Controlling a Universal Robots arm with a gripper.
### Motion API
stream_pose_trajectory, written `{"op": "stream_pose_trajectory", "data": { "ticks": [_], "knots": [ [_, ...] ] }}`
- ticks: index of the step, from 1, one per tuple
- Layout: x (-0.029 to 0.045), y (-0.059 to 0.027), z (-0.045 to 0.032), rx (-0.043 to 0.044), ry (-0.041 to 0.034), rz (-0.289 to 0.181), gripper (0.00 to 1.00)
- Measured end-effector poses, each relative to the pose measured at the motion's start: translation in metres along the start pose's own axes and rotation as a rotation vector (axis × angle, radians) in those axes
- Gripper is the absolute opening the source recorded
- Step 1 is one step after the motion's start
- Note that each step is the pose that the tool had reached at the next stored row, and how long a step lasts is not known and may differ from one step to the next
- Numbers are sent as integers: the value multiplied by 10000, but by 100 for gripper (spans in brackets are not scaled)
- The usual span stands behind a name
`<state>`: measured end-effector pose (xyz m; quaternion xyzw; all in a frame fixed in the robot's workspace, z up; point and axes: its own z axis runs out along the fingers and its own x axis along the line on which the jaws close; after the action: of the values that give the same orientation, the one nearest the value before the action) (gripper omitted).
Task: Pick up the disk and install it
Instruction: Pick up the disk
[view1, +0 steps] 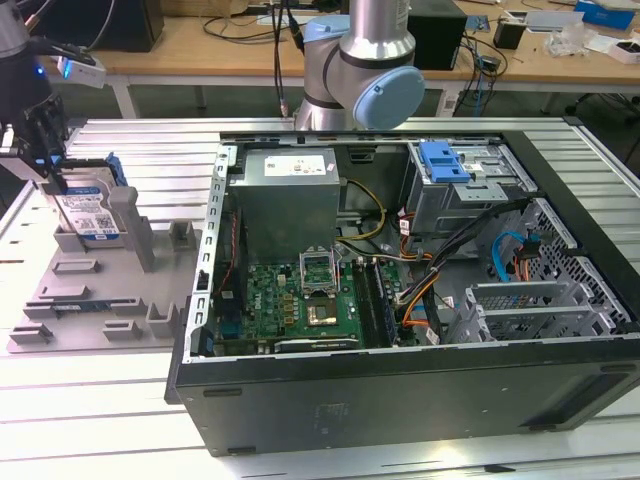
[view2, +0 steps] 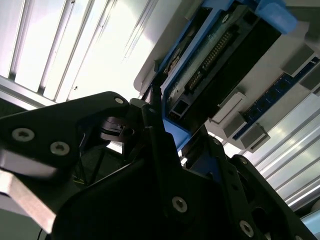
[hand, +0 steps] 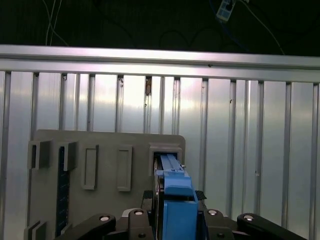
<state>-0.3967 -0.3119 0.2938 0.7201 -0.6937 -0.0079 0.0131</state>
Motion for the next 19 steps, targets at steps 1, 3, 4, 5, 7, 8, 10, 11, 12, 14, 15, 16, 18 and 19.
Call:
{"op": "stream_pose_trajectory", "data": {
  "ticks": [1,3,4,5,7,8,10,11,12,14,15,16,18,19],
  "knots": [
    [0,0,1,1,0,1,39],
    [0,0,1,1,-1,0,39],
    [0,0,1,1,-1,1,39],
    [0,0,2,2,0,0,39],
    [0,0,2,2,-2,1,37],
    [0,0,3,2,-1,1,37],
    [0,0,4,2,0,0,37],
    [0,0,5,2,-1,0,37],
    [0,0,4,1,-1,0,37],
    [0,0,4,3,-1,1,37],
    [0,-1,4,6,-2,0,37],
    [0,-1,-1,6,-2,1,37],
    [0,0,-15,4,-2,0,37],
    [0,0,-22,4,-2,1,37]
  ]
}}
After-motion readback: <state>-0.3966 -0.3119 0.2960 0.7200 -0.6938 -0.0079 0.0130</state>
